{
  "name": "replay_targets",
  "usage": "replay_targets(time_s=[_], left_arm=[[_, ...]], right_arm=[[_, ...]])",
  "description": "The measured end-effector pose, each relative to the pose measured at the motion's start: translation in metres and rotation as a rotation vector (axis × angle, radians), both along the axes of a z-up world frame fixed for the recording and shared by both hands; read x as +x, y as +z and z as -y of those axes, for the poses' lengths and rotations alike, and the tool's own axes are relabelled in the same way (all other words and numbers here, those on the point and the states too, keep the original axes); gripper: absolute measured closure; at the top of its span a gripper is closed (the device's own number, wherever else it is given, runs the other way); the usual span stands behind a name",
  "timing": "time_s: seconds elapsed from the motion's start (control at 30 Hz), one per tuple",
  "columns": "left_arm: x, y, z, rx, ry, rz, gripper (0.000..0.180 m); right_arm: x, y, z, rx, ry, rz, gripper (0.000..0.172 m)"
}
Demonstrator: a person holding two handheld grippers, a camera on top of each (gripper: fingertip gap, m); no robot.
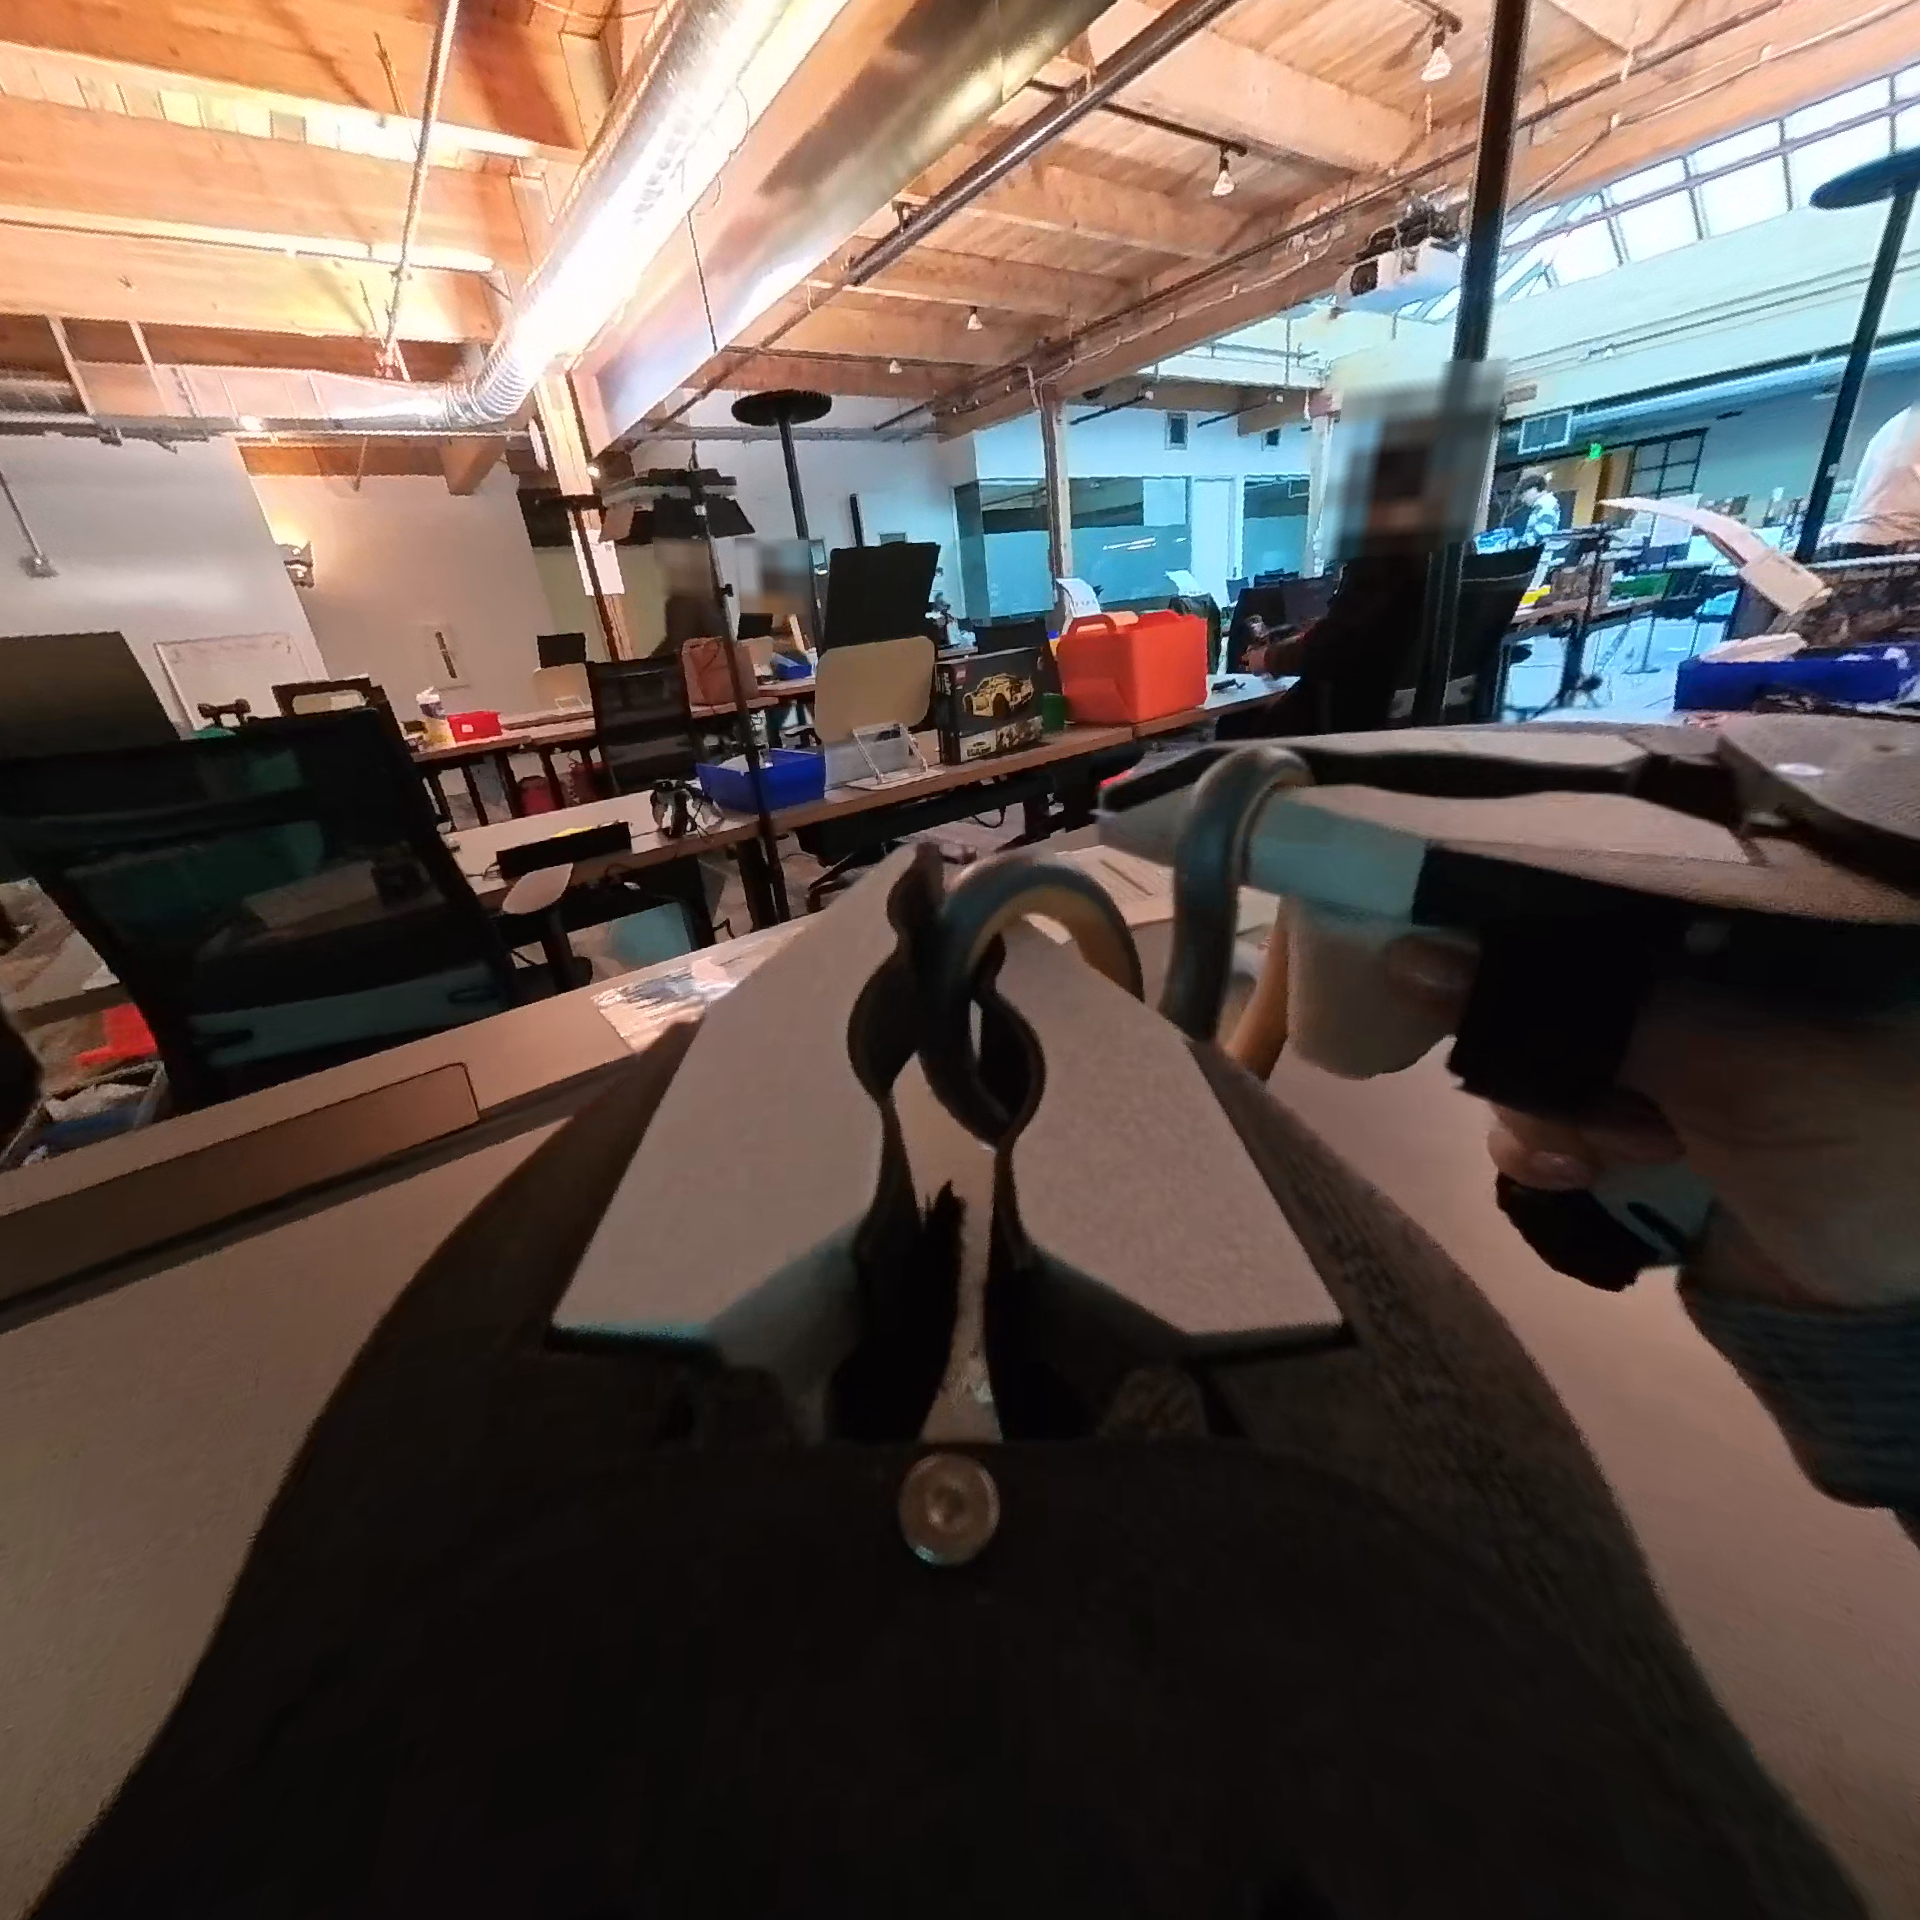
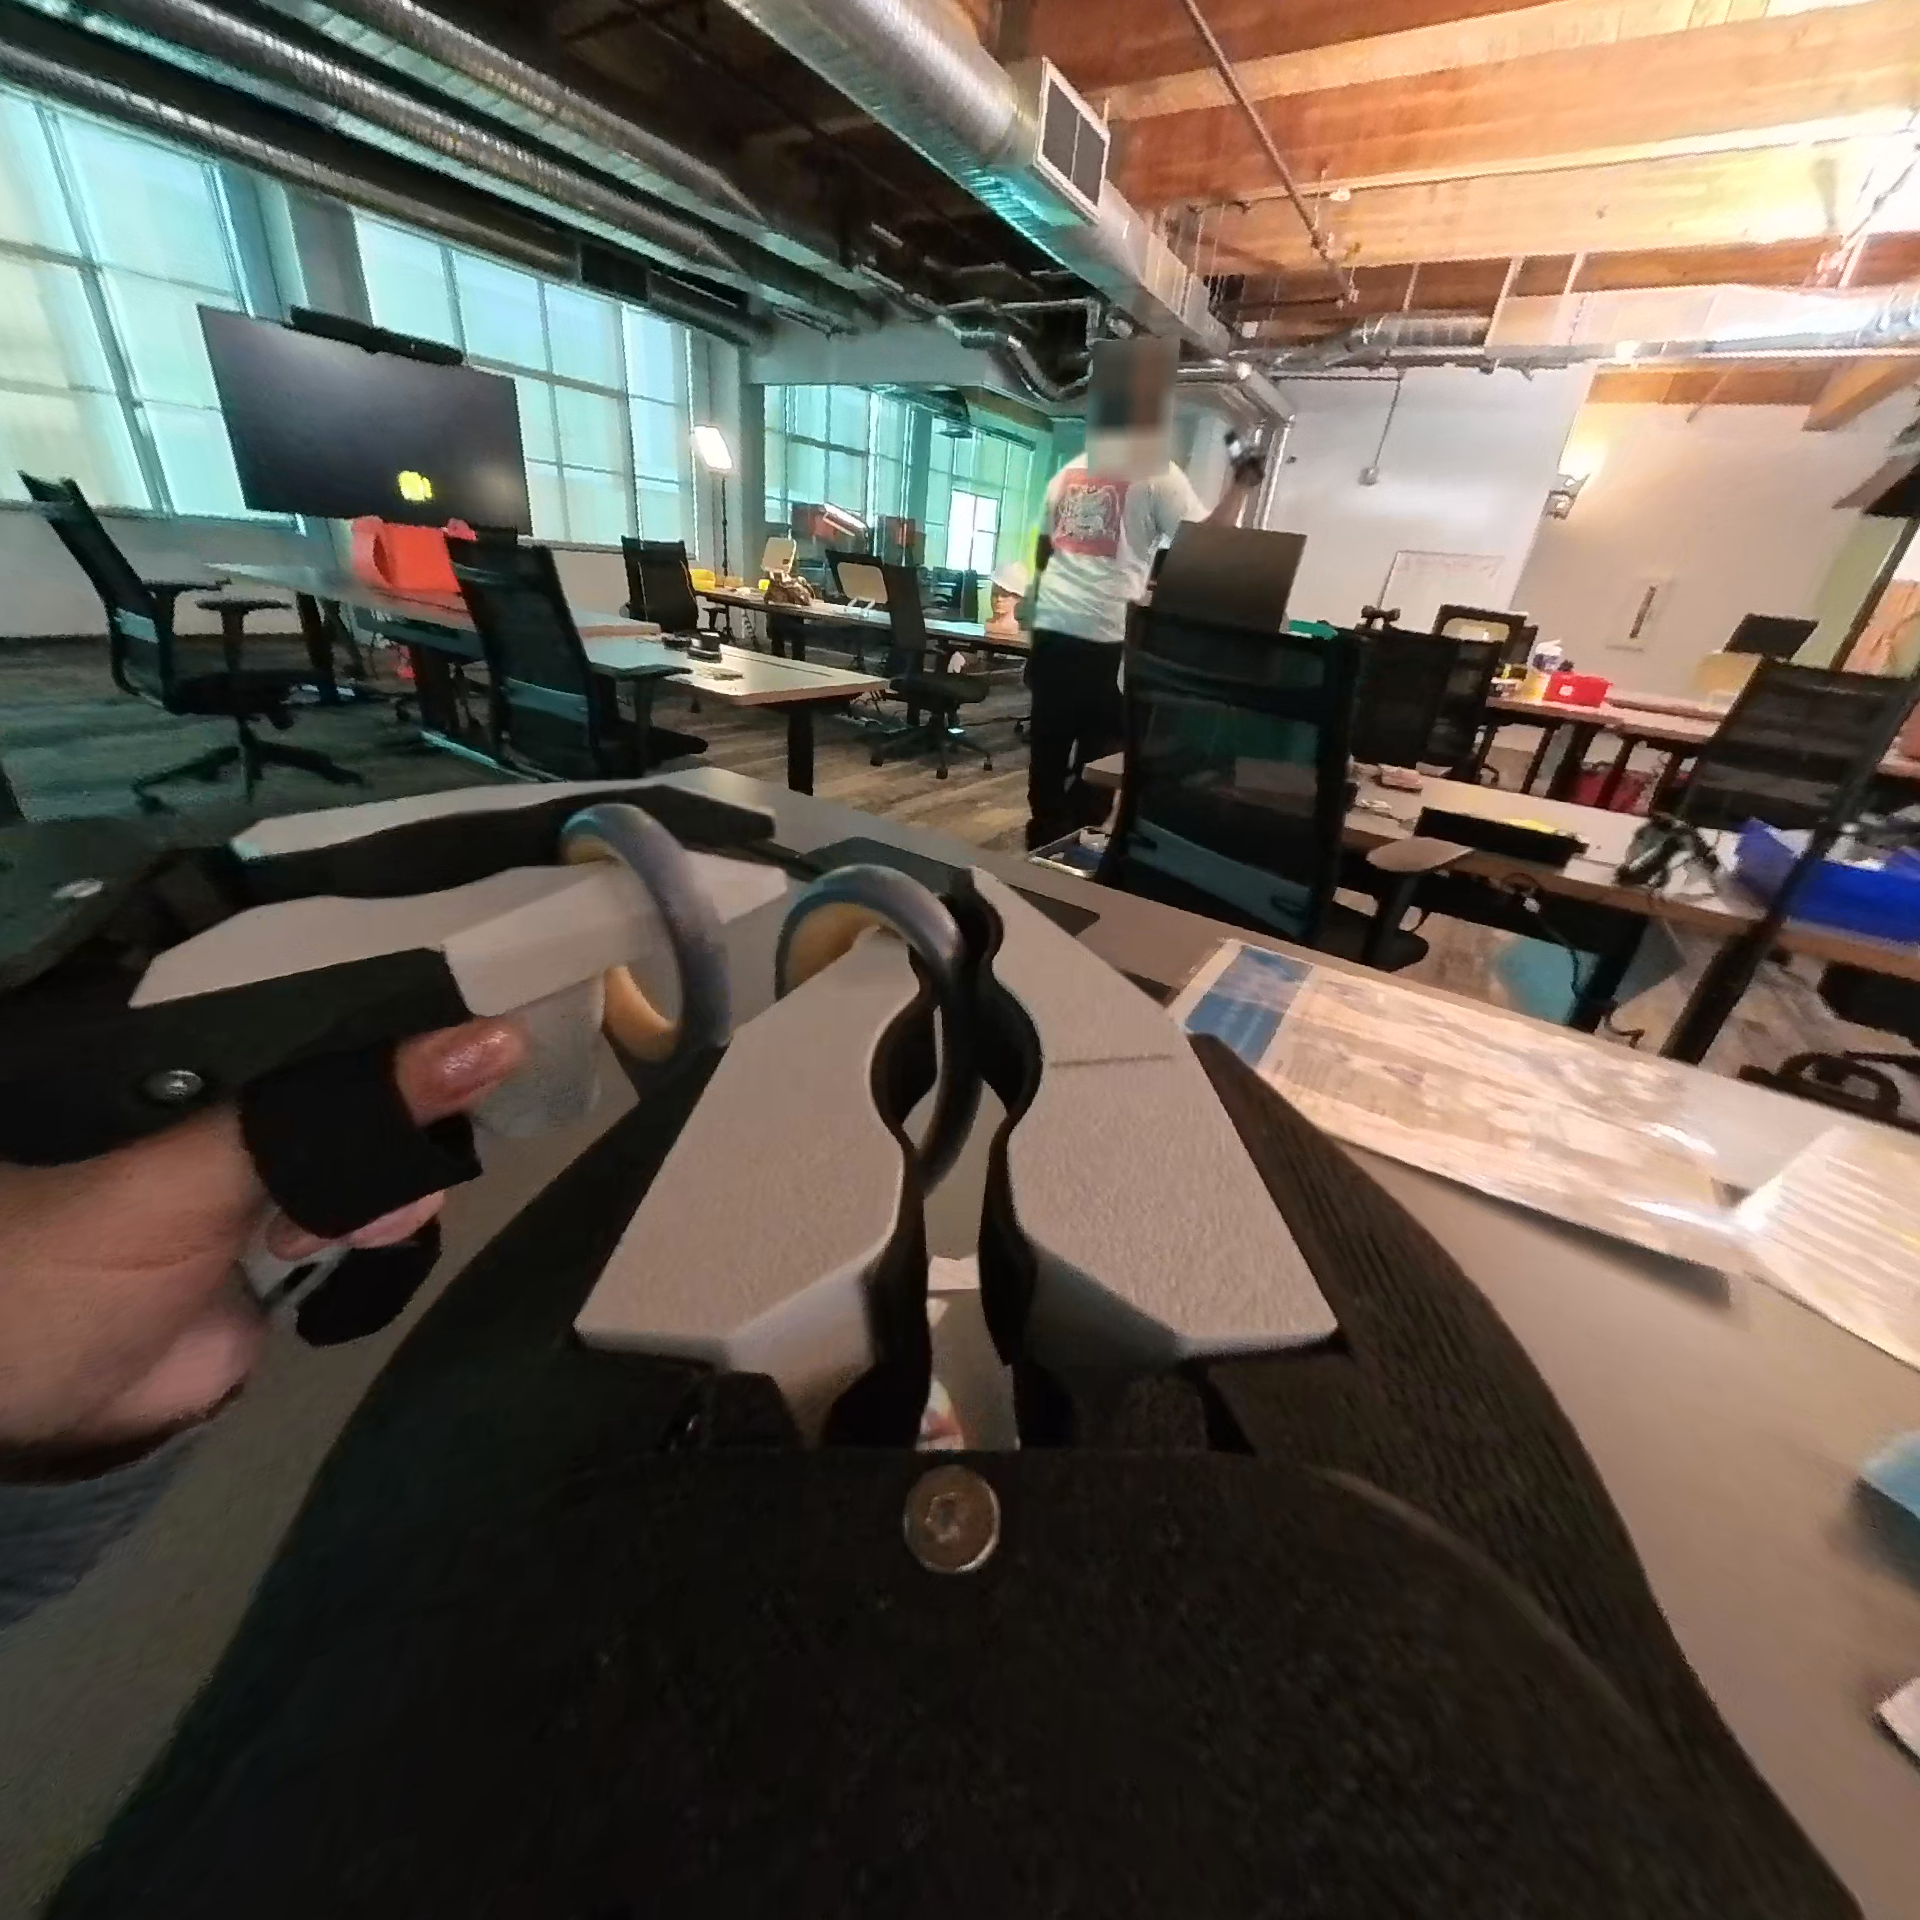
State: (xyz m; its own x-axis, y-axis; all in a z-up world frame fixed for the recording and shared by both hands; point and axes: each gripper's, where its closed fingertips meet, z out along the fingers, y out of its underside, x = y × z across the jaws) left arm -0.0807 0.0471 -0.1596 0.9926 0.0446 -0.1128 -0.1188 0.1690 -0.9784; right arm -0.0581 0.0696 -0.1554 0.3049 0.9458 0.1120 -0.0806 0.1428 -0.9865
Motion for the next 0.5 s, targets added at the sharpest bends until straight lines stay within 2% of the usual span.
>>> replay_targets(time_s=[0.13, 0.3, 0.5], left_arm=[[0.003, 0.004, 0.002, 0.023, 0.02, -0.024, 0.18], [-0.004, 0.004, 0.003, 0.033, 0.046, 0.016, 0.18], [-0.002, 0.002, 0.002, 0.037, 0.039, 0.05, 0.179]], right_arm=[[0.0, 0.005, 0.009, 0.063, -0.024, -0.006, 0.172], [-0.002, 0.008, 0.017, 0.125, -0.078, -0.001, 0.172], [-0.001, 0.009, 0.017, 0.11, -0.084, -0.023, 0.172]])
